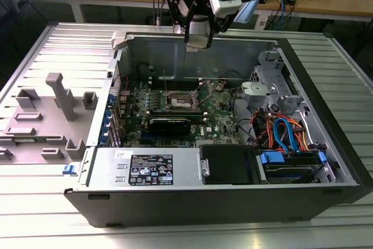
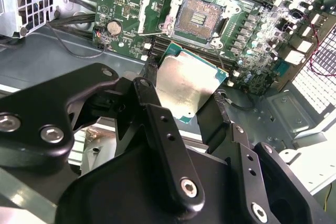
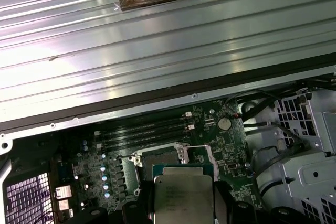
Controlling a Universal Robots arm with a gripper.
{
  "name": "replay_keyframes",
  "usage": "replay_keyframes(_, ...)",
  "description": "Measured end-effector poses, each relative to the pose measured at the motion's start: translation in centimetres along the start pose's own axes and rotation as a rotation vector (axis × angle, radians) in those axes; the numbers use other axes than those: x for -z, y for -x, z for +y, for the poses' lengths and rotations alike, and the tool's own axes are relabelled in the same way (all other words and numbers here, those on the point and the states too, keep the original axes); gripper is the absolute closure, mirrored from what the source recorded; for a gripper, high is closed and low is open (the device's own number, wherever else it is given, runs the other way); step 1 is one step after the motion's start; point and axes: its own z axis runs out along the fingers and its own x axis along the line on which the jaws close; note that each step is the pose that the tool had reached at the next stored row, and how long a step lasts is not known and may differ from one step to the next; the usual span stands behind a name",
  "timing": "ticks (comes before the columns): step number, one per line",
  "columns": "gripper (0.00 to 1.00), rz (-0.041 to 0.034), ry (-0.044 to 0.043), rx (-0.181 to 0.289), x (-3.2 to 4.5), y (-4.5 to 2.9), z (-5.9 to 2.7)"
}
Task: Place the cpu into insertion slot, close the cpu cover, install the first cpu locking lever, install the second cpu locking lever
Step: 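Place the cpu into insertion slot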
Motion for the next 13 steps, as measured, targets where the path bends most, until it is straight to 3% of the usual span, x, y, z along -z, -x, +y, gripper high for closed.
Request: replay_keyframes(13,0.45,-0.0018,-0.0035,-0.011,-0.14,0.03,-0.16)
